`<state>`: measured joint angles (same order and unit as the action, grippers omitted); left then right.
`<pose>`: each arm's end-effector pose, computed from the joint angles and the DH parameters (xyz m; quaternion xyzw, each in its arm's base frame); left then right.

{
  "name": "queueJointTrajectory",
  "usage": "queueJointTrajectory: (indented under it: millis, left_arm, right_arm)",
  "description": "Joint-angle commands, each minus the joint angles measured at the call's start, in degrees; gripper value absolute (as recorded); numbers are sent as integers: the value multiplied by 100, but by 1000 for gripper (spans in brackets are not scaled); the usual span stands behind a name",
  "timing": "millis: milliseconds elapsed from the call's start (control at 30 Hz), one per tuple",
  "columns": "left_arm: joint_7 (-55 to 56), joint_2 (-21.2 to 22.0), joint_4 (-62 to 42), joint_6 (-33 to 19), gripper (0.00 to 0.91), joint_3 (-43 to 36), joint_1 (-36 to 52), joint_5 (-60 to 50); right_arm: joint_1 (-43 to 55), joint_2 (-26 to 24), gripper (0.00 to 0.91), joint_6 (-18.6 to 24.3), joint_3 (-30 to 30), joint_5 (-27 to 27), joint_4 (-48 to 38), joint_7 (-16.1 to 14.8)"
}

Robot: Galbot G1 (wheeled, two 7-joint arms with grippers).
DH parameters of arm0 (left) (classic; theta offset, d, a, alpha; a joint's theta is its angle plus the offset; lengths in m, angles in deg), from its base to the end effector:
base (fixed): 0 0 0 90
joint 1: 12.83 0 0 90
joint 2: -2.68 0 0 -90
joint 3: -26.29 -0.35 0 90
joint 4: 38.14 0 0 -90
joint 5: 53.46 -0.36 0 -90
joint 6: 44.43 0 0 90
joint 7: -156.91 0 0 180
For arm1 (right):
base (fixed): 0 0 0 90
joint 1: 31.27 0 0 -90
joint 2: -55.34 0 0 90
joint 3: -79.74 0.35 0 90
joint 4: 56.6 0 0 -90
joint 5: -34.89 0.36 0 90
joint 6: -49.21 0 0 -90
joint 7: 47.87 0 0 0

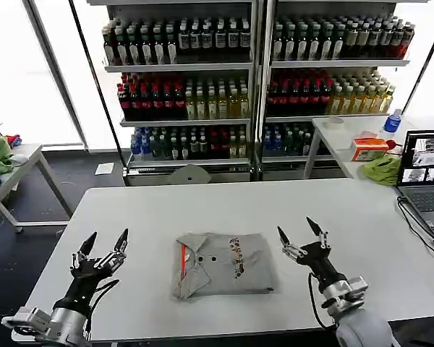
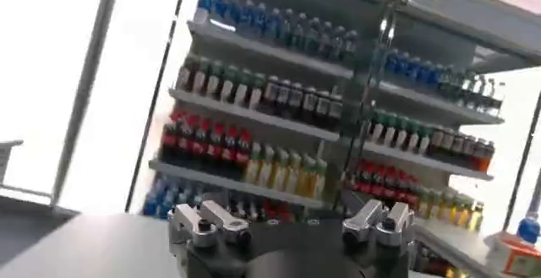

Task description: Fold and organize the clothes.

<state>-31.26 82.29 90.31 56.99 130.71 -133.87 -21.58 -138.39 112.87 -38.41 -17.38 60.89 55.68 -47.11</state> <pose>0.1765 0.0918 -0.2363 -0.0549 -0.9895 0.1339 0.0027 0.2564 -0.0798 -0.2906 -0.1460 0.9891 -0.0176 0.0120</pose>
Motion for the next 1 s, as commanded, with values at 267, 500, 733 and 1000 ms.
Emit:
queueJointTrajectory:
  millis: [267, 500, 733, 1000]
  left_arm:
    - [-267, 845, -13, -2003, 907, -328, -1198, -2269]
    - [-398, 855, 216, -1865, 907, -306, -1507, -2500]
    - [-676, 870, 210, -2046, 907, -160, -1491, -3074]
    - [-758, 916, 279, -2005, 907, -114, -1518, -3052]
  right_arm:
    - [-1478, 414, 907, 485, 769, -259, 426, -177]
    - [-1483, 289, 907, 506, 799, -45, 466, -468]
    - [-1305, 196, 907, 405, 875, 310, 372, -669]
    - [-1428, 206, 907, 485, 1049, 245, 391, -1099]
